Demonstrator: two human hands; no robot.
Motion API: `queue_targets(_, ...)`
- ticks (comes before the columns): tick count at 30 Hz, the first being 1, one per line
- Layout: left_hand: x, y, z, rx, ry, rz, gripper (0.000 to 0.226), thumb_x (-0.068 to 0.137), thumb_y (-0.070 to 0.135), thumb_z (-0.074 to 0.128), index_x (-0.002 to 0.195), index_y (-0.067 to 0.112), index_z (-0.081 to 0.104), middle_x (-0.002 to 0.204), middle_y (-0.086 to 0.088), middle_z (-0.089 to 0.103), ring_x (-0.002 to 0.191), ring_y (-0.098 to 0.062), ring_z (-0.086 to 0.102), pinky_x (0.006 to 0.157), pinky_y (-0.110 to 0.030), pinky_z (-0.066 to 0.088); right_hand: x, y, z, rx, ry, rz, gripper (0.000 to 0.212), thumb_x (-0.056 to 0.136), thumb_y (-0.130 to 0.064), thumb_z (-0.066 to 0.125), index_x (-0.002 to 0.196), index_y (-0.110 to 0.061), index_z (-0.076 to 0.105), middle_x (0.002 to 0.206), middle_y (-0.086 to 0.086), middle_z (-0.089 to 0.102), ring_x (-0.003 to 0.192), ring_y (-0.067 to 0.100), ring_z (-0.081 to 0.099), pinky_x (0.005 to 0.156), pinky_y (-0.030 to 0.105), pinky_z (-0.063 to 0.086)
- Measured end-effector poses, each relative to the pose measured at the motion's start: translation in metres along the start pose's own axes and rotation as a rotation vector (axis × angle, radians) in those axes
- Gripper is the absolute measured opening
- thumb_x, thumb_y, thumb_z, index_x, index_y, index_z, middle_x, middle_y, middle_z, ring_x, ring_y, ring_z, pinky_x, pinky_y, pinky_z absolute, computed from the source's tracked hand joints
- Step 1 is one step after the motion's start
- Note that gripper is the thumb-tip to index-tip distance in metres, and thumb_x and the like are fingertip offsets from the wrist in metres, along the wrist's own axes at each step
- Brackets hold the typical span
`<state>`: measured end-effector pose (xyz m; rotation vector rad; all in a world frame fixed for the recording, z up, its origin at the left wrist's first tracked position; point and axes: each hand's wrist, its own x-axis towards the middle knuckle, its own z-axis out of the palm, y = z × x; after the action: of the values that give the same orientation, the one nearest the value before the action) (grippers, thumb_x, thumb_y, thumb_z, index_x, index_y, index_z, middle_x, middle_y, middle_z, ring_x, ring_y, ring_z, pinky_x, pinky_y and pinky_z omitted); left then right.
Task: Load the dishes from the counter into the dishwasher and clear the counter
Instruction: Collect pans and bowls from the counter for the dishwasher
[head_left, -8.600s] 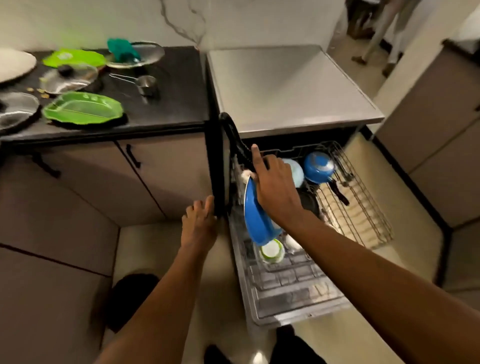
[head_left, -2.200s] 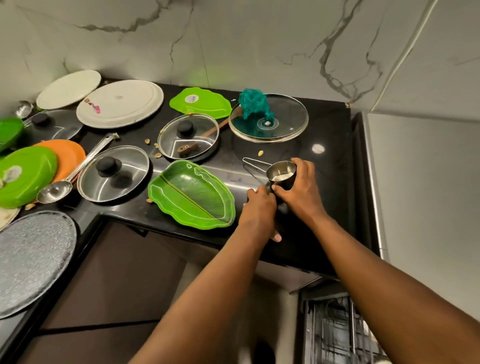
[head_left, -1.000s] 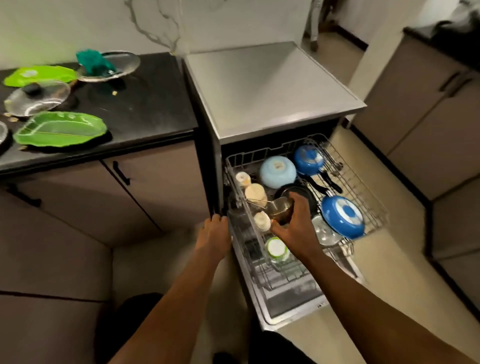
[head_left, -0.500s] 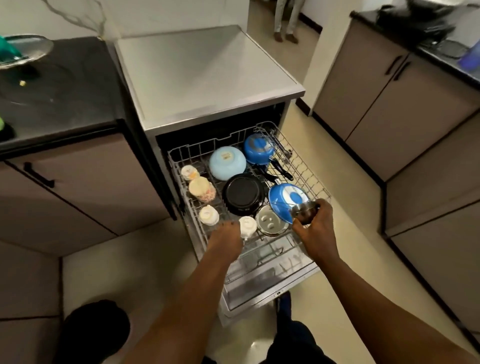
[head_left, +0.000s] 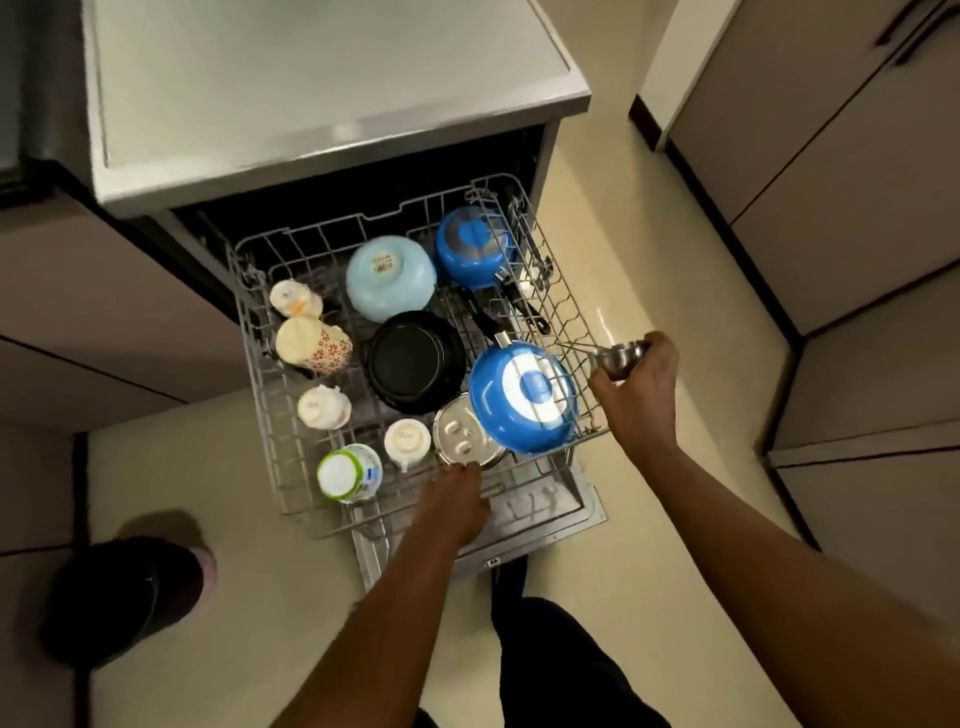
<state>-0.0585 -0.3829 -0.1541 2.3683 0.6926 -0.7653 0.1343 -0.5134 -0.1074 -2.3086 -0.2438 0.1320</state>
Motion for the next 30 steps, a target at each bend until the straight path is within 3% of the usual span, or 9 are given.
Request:
queue_targets(6,0.01,-0.004,0.013,-0.004,-0.038,-0.043,0.052,0.095,0.032,0.051,0.142,0.013,0.039,0.143,-0.011,0.046,0.13,-0.028,0.043,0.105,-0.038,0.038,0.047,0.02,0.031,-0.139,-0.12,-0.031,0.061,0.079,-0.025,0.073,0.127,-0.01,0.038,0.119,0.009,0.045,0.106,0.023,0.046,0.089,0.041,0.047)
queue_targets(15,0.023,-0.004,0.011,-0.052,-0.029,-0.087,0.041,0.095,0.03,0.05,0.133,0.013,0.05,0.131,-0.009,0.055,0.125,-0.026,0.047,0.099,-0.035,0.04,0.08,0.038,0.079,-0.221,-0.287,-0.089,0.059,0.077,-0.019,0.074,0.124,-0.008,0.04,0.117,0.012,0.049,0.103,0.026,0.048,0.082,0.036,0.042)
queue_targets(19,0.027,-0.003,0.011,-0.033,-0.004,-0.099,0.039,0.095,0.031,0.049,0.13,0.014,0.052,0.128,-0.008,0.056,0.123,-0.025,0.048,0.096,-0.035,0.041,0.077,0.043,0.093,-0.362,-0.211,-0.221,0.053,0.076,-0.028,0.07,0.117,-0.003,0.048,0.112,0.015,0.052,0.099,0.029,0.045,0.081,0.044,0.046)
queue_targets(23,0.028,-0.001,0.01,-0.012,0.002,-0.105,0.038,0.095,0.031,0.049,0.13,0.015,0.052,0.128,-0.007,0.057,0.123,-0.024,0.049,0.095,-0.035,0.042,0.074,0.037,0.097,-0.417,-0.109,-0.175,0.059,0.081,-0.044,0.068,0.118,-0.002,0.048,0.106,0.017,0.057,0.095,0.032,0.051,0.08,0.044,0.045)
queue_targets(30,0.031,-0.001,0.005,0.005,-0.027,-0.098,0.039,0.095,0.031,0.049,0.13,0.014,0.053,0.131,-0.007,0.055,0.123,-0.024,0.049,0.096,-0.034,0.042,0.081,0.039,0.093,-0.507,-0.136,-0.203,0.071,0.08,-0.064,0.063,0.111,-0.002,0.05,0.106,0.019,0.055,0.095,0.034,0.051,0.08,0.043,0.044)
